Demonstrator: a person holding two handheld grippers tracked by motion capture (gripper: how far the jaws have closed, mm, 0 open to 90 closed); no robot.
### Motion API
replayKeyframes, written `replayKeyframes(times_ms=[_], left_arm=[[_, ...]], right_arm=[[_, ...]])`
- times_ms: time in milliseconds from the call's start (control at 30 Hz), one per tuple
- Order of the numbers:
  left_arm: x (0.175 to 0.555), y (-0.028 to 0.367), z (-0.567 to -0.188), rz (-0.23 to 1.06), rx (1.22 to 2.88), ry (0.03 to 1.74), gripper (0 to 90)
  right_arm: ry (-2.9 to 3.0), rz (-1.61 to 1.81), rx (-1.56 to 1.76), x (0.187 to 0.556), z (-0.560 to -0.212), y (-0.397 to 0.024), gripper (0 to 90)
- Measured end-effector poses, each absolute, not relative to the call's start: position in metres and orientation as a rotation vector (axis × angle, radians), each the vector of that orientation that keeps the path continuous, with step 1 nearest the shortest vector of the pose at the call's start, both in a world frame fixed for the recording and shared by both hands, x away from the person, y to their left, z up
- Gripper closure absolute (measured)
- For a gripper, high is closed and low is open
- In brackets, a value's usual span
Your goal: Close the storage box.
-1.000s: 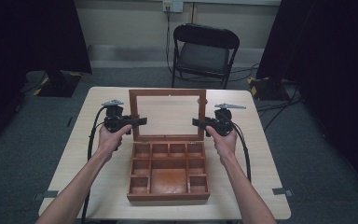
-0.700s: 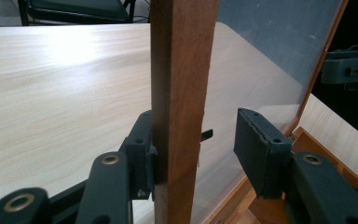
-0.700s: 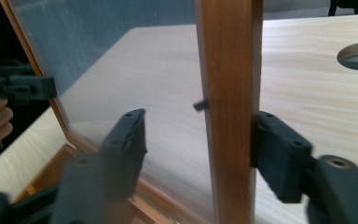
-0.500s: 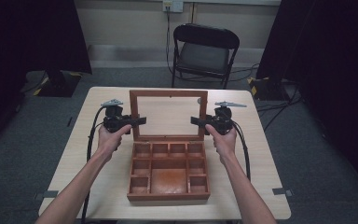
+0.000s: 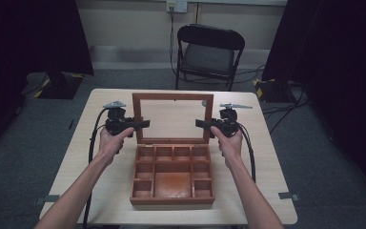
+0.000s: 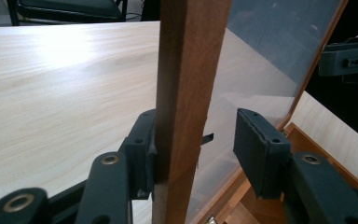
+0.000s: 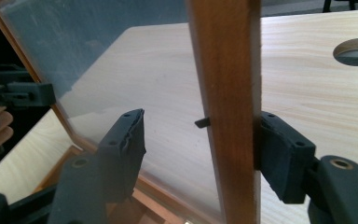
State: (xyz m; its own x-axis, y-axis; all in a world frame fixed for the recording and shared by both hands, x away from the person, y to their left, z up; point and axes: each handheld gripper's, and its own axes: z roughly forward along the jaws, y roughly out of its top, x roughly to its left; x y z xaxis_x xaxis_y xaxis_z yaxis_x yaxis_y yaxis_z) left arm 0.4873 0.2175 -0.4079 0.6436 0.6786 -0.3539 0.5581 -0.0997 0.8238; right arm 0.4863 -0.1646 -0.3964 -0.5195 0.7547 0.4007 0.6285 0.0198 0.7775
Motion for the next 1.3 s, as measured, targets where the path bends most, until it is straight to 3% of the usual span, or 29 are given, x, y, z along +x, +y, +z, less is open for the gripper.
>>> replayKeyframes(times_ms=[900, 1300], left_arm=[[0.456, 0.219, -0.394, 0.133, 1.824, 0.954, 44.9], [0.444, 0.219, -0.393, 0.133, 1.826, 0.959, 41.8]], right_arm=[[2.220, 1.524, 1.357, 0.453, -0.386, -0.170, 35.6], [2.226, 1.551, 1.369, 0.439, -0.390, -0.183, 40.0]])
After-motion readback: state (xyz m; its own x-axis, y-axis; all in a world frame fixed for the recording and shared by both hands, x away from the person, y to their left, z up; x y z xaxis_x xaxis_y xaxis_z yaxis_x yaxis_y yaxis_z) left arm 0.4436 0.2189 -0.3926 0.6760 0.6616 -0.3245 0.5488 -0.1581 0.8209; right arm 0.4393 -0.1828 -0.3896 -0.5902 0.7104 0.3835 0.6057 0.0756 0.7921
